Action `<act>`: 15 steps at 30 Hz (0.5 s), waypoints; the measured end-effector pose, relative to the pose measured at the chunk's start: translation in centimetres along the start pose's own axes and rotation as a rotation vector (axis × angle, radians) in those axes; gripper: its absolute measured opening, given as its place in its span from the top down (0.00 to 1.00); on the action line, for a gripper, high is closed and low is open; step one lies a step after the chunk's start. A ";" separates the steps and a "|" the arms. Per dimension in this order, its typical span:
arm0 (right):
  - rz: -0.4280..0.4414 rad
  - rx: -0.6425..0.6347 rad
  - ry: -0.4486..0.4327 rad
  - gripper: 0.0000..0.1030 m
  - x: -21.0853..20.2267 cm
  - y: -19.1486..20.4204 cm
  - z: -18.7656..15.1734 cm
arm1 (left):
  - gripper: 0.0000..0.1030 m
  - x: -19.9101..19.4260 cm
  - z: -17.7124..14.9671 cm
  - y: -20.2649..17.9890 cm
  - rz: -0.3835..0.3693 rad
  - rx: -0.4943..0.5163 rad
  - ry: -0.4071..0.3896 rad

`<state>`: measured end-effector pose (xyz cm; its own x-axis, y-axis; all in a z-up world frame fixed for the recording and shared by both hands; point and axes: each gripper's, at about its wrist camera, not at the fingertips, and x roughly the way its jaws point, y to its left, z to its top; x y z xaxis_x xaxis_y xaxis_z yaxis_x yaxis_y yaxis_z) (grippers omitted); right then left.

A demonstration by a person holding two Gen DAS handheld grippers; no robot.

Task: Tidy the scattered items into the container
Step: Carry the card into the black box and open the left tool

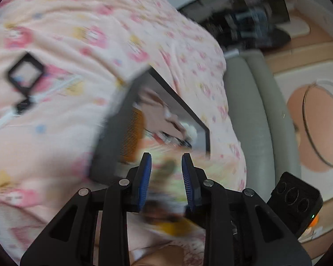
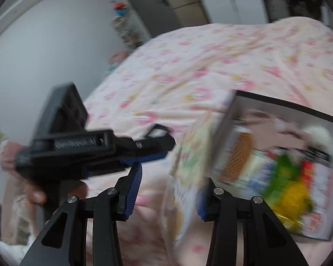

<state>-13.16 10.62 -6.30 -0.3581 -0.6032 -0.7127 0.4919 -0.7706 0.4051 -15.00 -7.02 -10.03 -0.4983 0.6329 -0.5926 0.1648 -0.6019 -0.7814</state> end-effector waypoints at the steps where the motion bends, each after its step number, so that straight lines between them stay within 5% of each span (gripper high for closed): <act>1: -0.011 0.032 -0.003 0.62 -0.7 -1.7 -0.4 | 0.74 2.0 0.0 -1.1 -0.014 0.010 0.037; 7: -0.059 0.134 -0.036 0.62 -3.9 -7.9 -2.5 | 0.74 5.1 -1.7 -3.4 0.057 0.090 0.066; 15: -0.025 0.189 0.030 0.62 -2.6 -9.2 -4.8 | 0.74 3.4 -4.2 -0.9 0.174 0.124 0.042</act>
<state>-12.93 20.23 -10.93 -0.3427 -0.5794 -0.7395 0.3246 -0.8117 0.4856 -13.27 -2.34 -12.17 -0.4354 0.5324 -0.7259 0.1379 -0.7574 -0.6383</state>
